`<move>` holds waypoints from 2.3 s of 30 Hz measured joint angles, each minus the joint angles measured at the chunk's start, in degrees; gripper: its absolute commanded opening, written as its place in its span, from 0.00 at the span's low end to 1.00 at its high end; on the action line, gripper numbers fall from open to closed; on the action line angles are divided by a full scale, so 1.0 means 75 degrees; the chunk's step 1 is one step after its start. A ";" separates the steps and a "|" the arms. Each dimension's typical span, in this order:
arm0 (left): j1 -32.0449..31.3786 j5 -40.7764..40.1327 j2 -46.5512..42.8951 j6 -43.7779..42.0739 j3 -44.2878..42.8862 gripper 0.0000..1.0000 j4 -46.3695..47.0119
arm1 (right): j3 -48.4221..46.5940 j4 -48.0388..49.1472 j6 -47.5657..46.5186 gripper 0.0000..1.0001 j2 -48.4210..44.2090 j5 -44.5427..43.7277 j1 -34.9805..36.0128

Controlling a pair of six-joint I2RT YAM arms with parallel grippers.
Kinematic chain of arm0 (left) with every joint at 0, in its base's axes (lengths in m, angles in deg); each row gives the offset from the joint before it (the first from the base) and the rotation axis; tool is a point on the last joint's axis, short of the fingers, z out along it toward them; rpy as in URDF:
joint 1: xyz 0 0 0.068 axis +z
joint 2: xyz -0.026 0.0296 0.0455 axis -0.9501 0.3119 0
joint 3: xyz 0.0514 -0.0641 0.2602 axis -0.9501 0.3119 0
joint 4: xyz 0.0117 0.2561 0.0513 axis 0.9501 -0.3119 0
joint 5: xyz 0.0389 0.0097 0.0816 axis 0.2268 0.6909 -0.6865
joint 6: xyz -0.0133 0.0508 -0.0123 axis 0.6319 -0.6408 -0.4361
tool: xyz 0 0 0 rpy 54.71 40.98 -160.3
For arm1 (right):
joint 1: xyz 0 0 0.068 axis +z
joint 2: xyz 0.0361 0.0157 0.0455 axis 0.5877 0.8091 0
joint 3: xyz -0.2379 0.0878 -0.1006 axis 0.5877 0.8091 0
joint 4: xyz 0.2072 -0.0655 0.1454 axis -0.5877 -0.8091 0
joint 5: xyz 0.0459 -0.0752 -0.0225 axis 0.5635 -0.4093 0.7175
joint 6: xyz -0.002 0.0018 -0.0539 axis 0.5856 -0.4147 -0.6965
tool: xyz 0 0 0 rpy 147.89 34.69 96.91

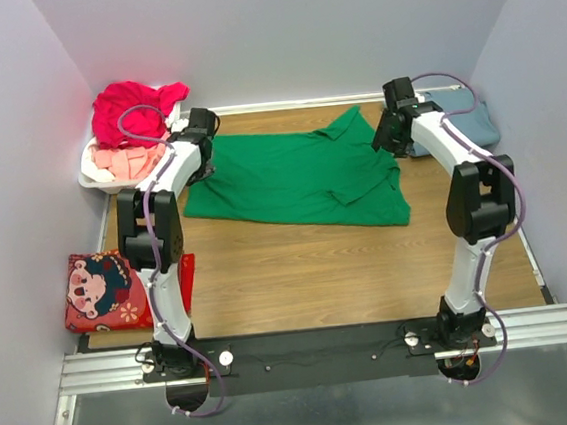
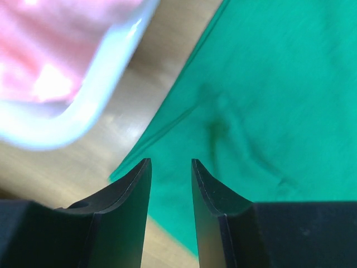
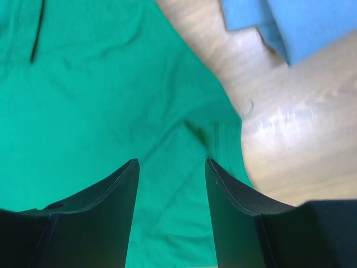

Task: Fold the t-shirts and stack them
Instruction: Fold the tshirt

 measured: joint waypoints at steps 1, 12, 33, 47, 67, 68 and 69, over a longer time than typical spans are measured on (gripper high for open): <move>0.0000 0.0015 -0.0207 -0.0003 0.0213 0.43 0.0006 | 0.0154 -0.0026 0.0000 0.59 -0.0187 0.0064 0.0035; -0.0152 0.0475 -0.1023 0.0012 0.2328 0.42 0.0490 | 0.1539 0.0076 0.0023 0.55 -0.0711 0.0717 0.0816; -0.0300 0.0382 -0.1370 0.0513 0.3383 0.41 0.0612 | 0.3369 0.0102 0.0420 0.52 -0.1043 0.0880 0.0848; -0.0452 0.0766 -0.2527 0.0720 0.4707 0.39 -0.0297 | 0.4022 -0.1131 0.0895 0.49 -0.1545 0.0516 0.0708; -0.0935 0.0828 -0.4060 0.0752 0.3284 0.30 -0.2189 | 0.3634 -0.2256 0.0650 0.49 -0.2492 -0.0326 0.0178; -0.0935 0.0828 -0.4065 0.0726 0.3232 0.29 -0.2116 | 0.3590 -0.2221 0.0609 0.49 -0.2538 -0.0268 0.0178; -0.0935 0.0857 -0.4051 0.0656 0.3185 0.29 -0.2002 | 0.3538 -0.2180 0.0548 0.49 -0.2585 -0.0154 0.0192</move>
